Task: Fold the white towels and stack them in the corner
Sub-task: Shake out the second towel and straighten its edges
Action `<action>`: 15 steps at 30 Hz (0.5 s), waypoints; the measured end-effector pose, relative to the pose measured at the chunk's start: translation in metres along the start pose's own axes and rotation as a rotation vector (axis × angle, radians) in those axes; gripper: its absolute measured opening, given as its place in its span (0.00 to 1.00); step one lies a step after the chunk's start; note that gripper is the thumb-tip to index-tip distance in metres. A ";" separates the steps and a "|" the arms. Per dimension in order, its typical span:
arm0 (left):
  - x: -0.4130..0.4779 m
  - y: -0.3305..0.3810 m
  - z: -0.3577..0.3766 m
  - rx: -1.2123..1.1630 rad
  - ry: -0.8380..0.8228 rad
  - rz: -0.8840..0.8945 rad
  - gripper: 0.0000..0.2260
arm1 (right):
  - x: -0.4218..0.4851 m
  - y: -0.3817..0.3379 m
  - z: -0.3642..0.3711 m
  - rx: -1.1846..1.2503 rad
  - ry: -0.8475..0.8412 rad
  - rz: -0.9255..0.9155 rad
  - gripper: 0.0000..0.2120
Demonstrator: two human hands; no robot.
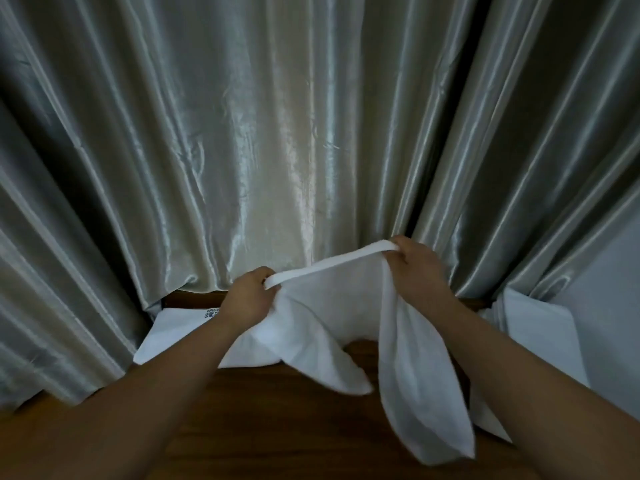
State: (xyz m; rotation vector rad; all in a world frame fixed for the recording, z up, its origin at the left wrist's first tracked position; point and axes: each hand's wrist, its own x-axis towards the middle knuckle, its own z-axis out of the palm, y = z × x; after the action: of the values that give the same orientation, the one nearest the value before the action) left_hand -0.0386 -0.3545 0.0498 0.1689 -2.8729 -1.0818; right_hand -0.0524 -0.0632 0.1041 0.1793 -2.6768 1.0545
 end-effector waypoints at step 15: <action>-0.007 -0.012 -0.048 -0.468 0.042 -0.195 0.10 | -0.018 0.068 -0.022 -0.238 -0.014 -0.134 0.05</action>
State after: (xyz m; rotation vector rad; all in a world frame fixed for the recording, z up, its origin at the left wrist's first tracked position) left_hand -0.0258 -0.3945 0.0779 0.4403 -2.5154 -1.7217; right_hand -0.0453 0.0018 0.0709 0.3144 -2.7305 0.6919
